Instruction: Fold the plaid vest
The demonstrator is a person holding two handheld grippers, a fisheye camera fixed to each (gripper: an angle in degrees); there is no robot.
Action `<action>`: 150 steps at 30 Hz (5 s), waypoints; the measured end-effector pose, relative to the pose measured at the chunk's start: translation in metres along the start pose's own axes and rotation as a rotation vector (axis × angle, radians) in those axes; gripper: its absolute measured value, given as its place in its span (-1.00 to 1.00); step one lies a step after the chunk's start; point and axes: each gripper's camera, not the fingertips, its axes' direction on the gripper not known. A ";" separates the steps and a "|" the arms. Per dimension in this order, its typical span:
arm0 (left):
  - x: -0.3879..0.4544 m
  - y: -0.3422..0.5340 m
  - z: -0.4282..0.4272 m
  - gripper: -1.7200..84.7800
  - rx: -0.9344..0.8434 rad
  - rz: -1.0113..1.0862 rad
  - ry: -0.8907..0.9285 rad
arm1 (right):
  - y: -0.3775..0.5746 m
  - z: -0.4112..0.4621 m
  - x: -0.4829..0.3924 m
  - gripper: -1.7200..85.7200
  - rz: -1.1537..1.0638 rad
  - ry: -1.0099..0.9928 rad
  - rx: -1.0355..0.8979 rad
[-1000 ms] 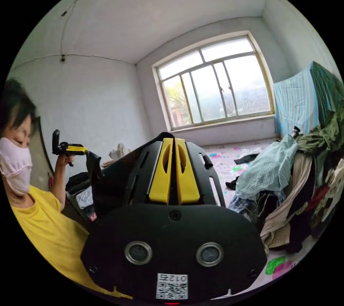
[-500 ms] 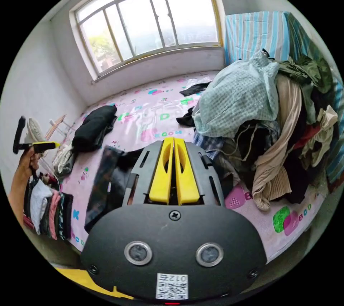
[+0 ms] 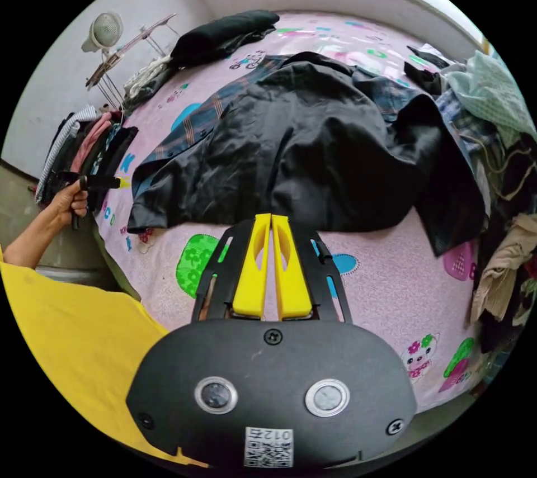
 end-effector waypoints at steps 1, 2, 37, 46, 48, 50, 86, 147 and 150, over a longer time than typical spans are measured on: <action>-0.008 0.005 0.004 -0.77 -0.003 -0.019 0.004 | -0.011 0.013 -0.003 -0.96 -0.020 0.016 -0.018; -0.019 0.012 0.011 -0.77 -0.011 -0.043 -0.010 | -0.022 0.025 -0.005 -0.96 -0.041 0.031 -0.035; -0.312 0.130 -0.258 -0.95 0.116 0.137 0.678 | -0.127 0.170 -0.089 -0.96 -0.269 -0.412 -0.481; -0.335 0.184 -0.193 -0.95 0.030 0.040 0.814 | -0.113 0.140 0.015 -0.96 -0.037 -0.369 -0.294; -0.325 0.191 -0.175 -0.95 0.010 0.040 0.813 | -0.112 0.140 0.024 -0.96 0.003 -0.372 -0.279; -0.313 0.194 -0.156 -0.95 -0.038 0.053 0.786 | -0.113 0.142 0.033 -0.96 0.052 -0.392 -0.271; -0.372 0.231 0.018 -0.95 -0.365 -0.132 0.571 | -0.187 0.159 0.015 -0.96 -0.113 -0.126 -0.609; -0.247 0.226 0.060 -0.94 -0.290 0.212 0.018 | -0.477 0.052 0.073 -0.69 -0.198 -0.153 -0.258; -0.267 0.225 0.050 -0.92 -0.239 0.102 0.028 | -0.405 0.046 0.107 -0.66 -0.182 -0.039 -0.348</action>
